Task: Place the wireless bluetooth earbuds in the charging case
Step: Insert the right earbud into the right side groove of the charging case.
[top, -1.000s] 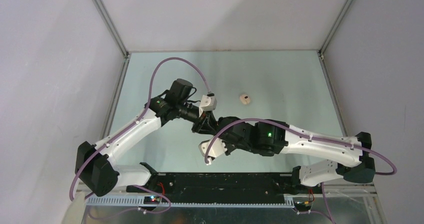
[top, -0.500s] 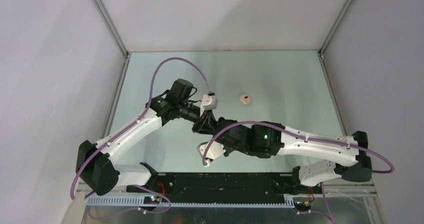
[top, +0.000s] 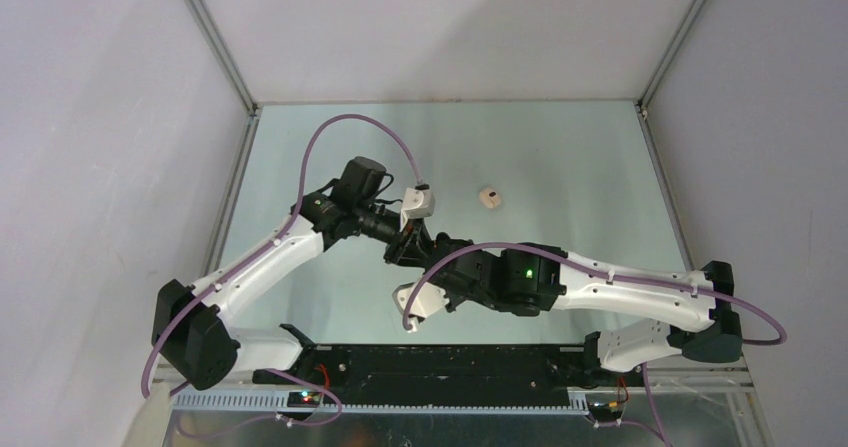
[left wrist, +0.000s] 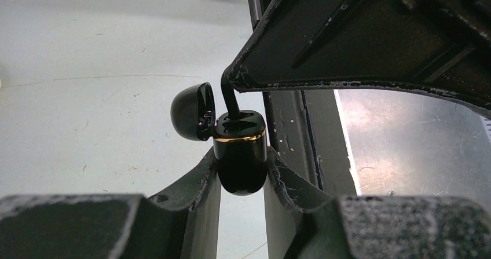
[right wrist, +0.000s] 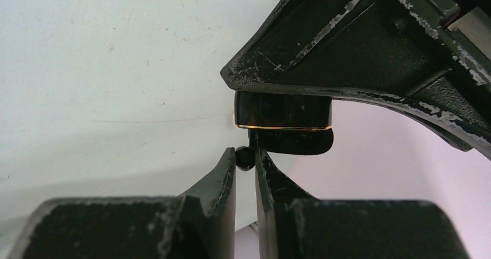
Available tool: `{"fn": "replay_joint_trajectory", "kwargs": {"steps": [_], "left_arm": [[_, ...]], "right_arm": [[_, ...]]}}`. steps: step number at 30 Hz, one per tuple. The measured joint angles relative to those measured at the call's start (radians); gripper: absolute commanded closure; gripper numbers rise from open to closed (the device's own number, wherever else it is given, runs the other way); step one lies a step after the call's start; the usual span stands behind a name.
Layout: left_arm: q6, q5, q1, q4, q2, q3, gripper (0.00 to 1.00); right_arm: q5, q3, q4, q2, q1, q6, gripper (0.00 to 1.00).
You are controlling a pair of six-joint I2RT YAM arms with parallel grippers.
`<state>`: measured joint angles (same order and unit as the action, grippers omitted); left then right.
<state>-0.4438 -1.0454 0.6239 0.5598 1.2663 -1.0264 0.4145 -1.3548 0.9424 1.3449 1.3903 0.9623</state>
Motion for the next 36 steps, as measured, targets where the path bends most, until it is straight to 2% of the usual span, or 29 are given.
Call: {"fn": "replay_joint_trajectory", "kwargs": {"steps": [13,15,17,18,22,28,36], "left_arm": [[-0.001,0.007,-0.005,-0.015,0.002,0.000,1.00],[-0.001,0.007,-0.006,-0.016,0.002,0.000,1.00],[-0.001,0.007,-0.006,-0.017,0.002,0.000,1.00],[-0.001,0.007,-0.006,-0.020,0.001,0.003,1.00],[-0.003,0.003,-0.006,-0.027,0.001,0.017,1.00],[-0.022,-0.016,-0.008,-0.025,-0.004,0.017,1.00],[-0.035,-0.076,-0.027,-0.023,-0.030,0.021,1.00]], "right_arm": [[-0.035,0.000,-0.043,0.001,-0.016,-0.015,0.97],[-0.037,0.000,-0.043,0.001,-0.018,-0.019,0.94],[-0.038,0.000,-0.044,0.001,-0.020,-0.019,0.82],[-0.038,0.000,-0.044,0.001,-0.020,-0.020,0.73],[-0.047,0.000,-0.058,0.001,-0.025,-0.025,0.62],[-0.068,-0.035,-0.069,0.001,-0.033,-0.035,0.56],[-0.150,-0.203,-0.032,0.000,-0.064,-0.076,0.51]]}}
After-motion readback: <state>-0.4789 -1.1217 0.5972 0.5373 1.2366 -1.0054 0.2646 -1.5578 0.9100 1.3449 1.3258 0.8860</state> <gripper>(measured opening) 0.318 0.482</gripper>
